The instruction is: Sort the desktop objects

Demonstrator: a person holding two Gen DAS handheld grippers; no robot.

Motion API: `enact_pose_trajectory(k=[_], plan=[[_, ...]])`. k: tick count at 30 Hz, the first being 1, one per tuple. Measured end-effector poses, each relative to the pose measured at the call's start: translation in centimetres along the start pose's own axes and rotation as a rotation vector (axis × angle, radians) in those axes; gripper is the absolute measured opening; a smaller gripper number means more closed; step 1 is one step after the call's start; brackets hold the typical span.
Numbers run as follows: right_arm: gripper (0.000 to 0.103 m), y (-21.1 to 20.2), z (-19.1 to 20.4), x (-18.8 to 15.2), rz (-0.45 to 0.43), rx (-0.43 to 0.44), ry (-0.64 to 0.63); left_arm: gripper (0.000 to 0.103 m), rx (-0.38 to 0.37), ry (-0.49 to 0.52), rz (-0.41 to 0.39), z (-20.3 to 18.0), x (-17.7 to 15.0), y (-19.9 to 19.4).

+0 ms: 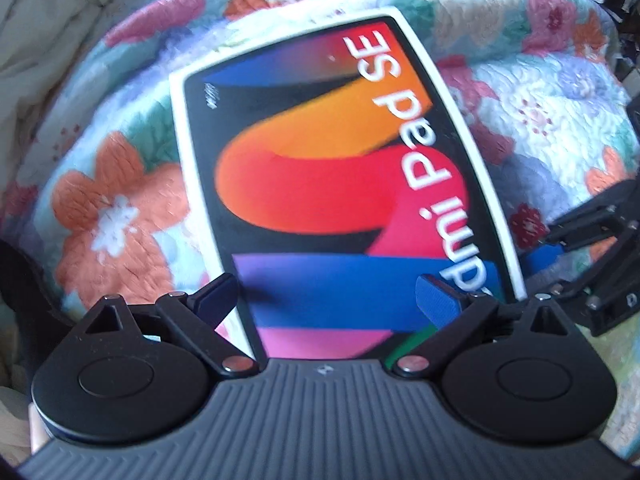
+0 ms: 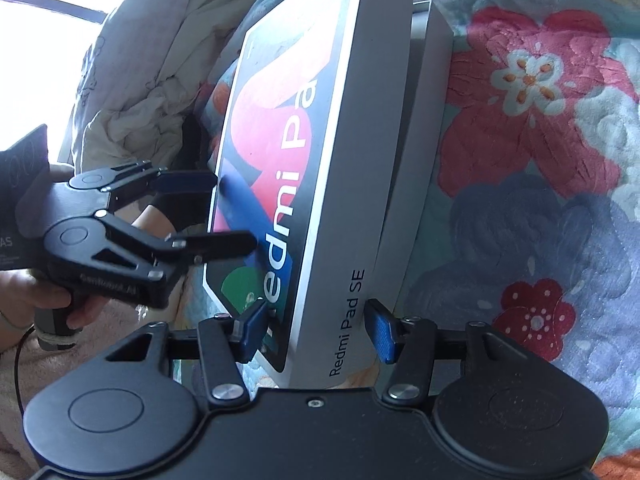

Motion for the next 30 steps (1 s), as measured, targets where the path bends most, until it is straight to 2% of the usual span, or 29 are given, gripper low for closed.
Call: enact_pose_trajectory(k=[2, 5, 8, 10, 14, 18, 21, 24, 30], plan=[[0.059, 0.0, -0.2, 0.2, -0.011, 0.001, 0.017, 0.098, 0.049, -0.002, -0.026, 1.4, 0.5, 0.0], [0.059, 0.1, -0.7, 0.4, -0.019, 0.005, 0.052, 0.098, 0.085, -0.083, -0.026, 4.0, 0.4, 0.2], [0.059, 0.2, -1.2, 0.2, -0.015, 0.004, 0.077, 0.098, 0.052, -0.188, 0.014, 5.3, -0.8, 0.5], [0.059, 0.4, -1.3, 0.1, -0.010, -0.001, 0.077, 0.098, 0.013, -0.163, 0.060, 4.8, -1.7, 0.7], [0.059, 1.4, -1.4, -0.3, 0.012, -0.020, 0.076, 0.100, -0.034, -0.068, 0.091, 2.5, -2.6, 1.2], [0.059, 2.2, -1.6, -1.0, 0.043, -0.032, 0.076, 0.101, -0.107, -0.121, 0.149, 0.7, -3.9, 2.3], [0.059, 2.4, -1.7, -1.2, 0.052, -0.039, 0.068, 0.103, -0.109, -0.129, 0.145, 0.3, -3.9, 2.5], [0.059, 1.8, -1.6, -1.0, 0.044, -0.018, 0.093, 0.097, -0.102, -0.158, 0.148, 0.5, -3.5, 2.0], [0.059, 0.8, -0.7, 0.2, -0.005, 0.026, 0.102, 0.097, -0.094, -0.230, 0.113, 1.3, -2.7, 1.6]])
Point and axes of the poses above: each gripper's, at about its wrist camera, not at the fingertips, and y roughly the way its jaws point, z to its left, x to its top, the point moved 10 cm from there along y, roughly the way its jaws point, and after that the axes turned 12 degrees about -z, right-handed, at the moved point
